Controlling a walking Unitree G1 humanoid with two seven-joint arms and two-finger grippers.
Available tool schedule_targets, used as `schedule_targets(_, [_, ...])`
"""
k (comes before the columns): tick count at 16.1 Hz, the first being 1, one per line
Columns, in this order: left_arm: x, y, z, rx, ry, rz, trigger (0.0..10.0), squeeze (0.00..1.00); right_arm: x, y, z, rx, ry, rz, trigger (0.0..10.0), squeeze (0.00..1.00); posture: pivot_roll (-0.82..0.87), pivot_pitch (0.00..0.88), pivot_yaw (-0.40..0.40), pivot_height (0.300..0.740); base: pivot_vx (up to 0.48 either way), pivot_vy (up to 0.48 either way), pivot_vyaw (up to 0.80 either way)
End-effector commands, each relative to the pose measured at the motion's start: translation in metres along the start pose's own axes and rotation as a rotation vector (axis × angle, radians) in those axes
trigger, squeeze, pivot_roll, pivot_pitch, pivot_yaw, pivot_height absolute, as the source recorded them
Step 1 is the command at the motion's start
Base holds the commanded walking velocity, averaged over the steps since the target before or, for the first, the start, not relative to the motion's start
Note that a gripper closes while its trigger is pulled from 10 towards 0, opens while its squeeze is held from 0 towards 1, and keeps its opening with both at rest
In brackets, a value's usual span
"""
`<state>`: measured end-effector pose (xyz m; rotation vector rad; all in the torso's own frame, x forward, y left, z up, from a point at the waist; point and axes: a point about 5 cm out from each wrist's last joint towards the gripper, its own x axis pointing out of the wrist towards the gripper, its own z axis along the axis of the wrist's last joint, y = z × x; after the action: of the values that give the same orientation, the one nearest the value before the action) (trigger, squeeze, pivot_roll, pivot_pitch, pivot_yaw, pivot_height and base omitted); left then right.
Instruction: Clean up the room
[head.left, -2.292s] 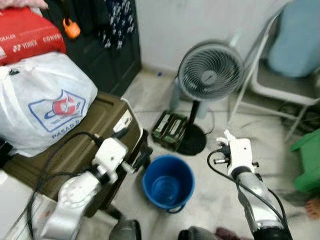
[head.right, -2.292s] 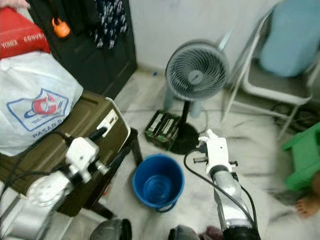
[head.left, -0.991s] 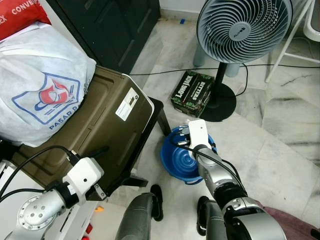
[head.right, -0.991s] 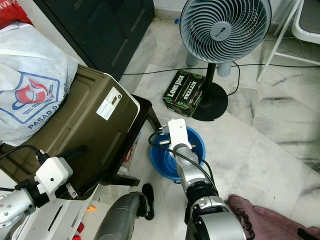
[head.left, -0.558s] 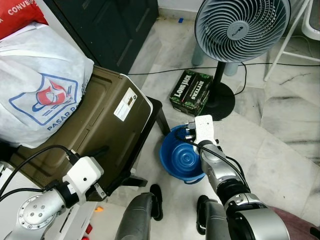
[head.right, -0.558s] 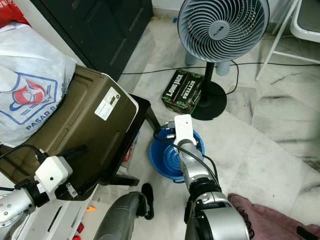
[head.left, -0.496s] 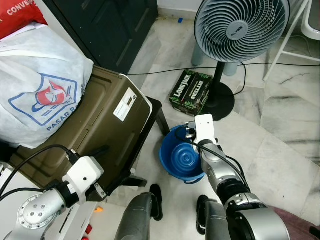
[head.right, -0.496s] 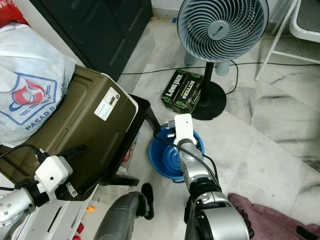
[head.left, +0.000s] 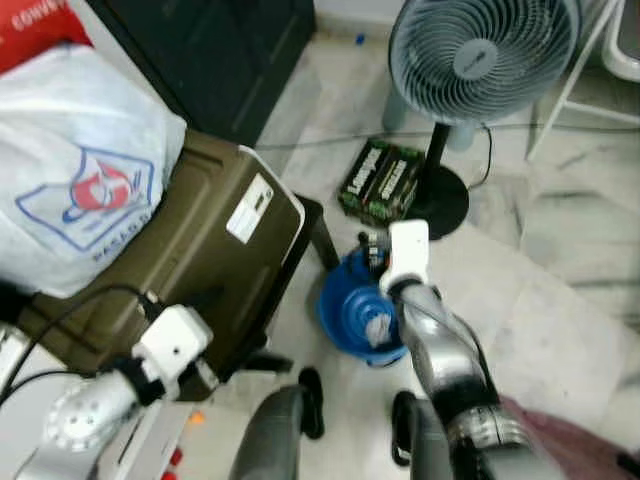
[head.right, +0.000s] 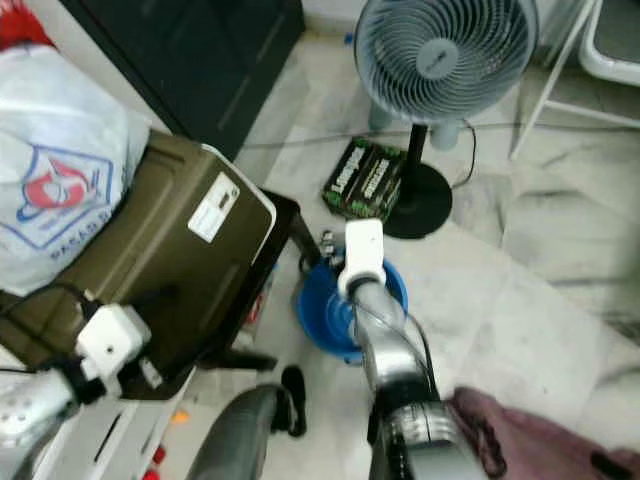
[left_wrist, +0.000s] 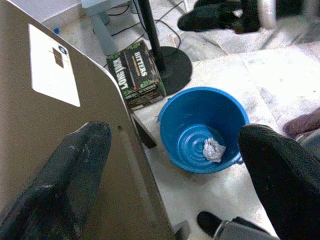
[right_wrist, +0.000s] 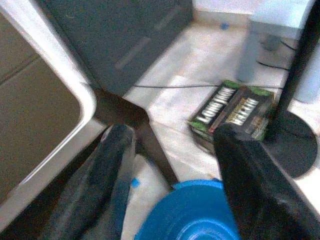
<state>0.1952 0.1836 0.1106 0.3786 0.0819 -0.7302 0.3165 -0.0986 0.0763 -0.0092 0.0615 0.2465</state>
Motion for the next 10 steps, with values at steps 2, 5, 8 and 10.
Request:
schedule_targets(2, [0.004,-0.004,-0.008,-0.017,0.015,0.01,10.0,0.0,-0.026,0.017,-0.006,-0.001,0.002,0.127,10.0,1.0,0.21,0.316,0.17,0.74,0.0,0.0,0.0])
schedule_targets(5, [0.025,-0.007,-0.004,-0.038,-0.046,0.031,10.0,0.0,-0.075,0.021,-0.008,-0.029,0.001,0.255,10.0,1.0,0.13,0.291,0.128,0.74,0.0,0.0,0.0])
schedule_targets(8, [0.058,0.006,0.022,-0.113,-0.162,0.116,10.0,0.0,-0.094,-0.002,0.003,-0.078,-0.005,0.245,10.0,1.0,0.06,0.25,0.097,0.74,0.0,0.0,0.0])
schedule_targets(10, [0.075,0.017,0.044,-0.185,-0.252,0.204,10.0,0.0,-0.103,-0.013,0.008,-0.131,0.005,0.25,10.0,1.0,0.0,0.201,0.089,0.74,0.0,0.0,0.0])
